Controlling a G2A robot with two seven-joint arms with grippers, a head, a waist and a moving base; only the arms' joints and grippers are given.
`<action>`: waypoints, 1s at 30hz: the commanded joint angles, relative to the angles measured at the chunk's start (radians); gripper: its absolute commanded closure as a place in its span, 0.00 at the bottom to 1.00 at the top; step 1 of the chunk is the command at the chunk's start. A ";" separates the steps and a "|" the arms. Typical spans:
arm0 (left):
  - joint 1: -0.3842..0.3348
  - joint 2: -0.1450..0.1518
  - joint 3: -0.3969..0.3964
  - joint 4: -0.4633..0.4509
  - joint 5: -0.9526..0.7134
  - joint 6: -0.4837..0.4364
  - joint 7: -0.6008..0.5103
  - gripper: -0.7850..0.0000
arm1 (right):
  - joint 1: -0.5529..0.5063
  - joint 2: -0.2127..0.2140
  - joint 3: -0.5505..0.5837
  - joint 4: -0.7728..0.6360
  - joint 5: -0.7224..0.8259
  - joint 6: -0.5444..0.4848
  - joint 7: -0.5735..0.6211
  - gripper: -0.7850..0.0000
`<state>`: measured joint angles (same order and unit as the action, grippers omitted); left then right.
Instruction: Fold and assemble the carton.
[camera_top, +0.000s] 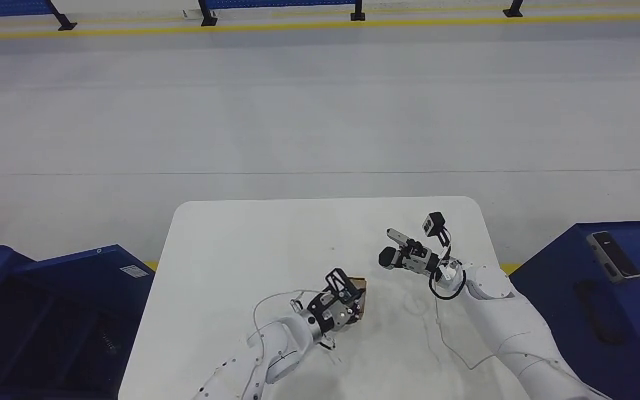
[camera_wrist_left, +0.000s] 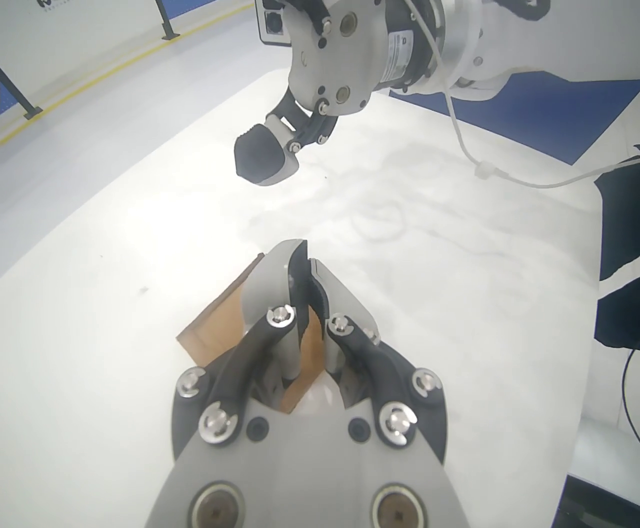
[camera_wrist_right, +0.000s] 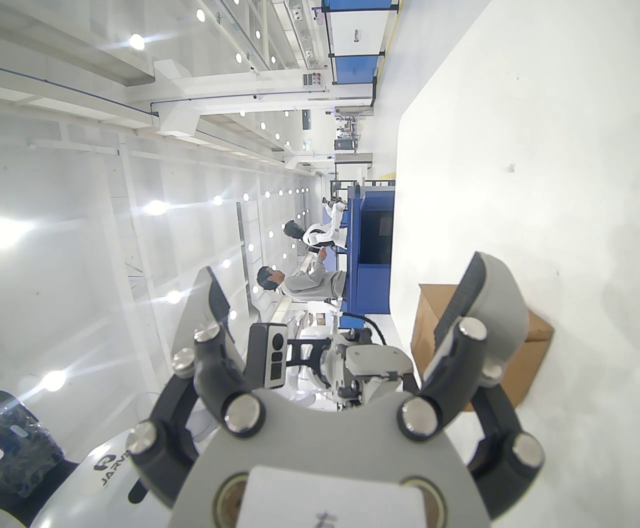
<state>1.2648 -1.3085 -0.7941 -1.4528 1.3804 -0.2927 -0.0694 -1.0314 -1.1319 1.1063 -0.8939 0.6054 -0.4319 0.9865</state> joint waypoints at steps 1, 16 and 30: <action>0.001 -0.001 0.002 0.012 -0.002 -0.005 -0.012 1.00 | 0.000 0.000 0.000 0.000 0.000 0.000 0.000 0.00; 0.075 0.015 -0.059 -0.143 0.074 0.068 0.052 1.00 | 0.000 0.000 0.000 0.000 0.000 0.000 0.000 0.00; 0.290 0.049 -0.209 -0.294 0.144 0.284 0.341 0.89 | 0.000 0.000 0.000 0.000 0.000 0.000 0.000 0.00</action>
<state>1.5552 -1.2591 -1.0034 -1.7459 1.5246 -0.0092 0.2743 -1.0314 -1.1319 1.1063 -0.8939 0.6054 -0.4319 0.9865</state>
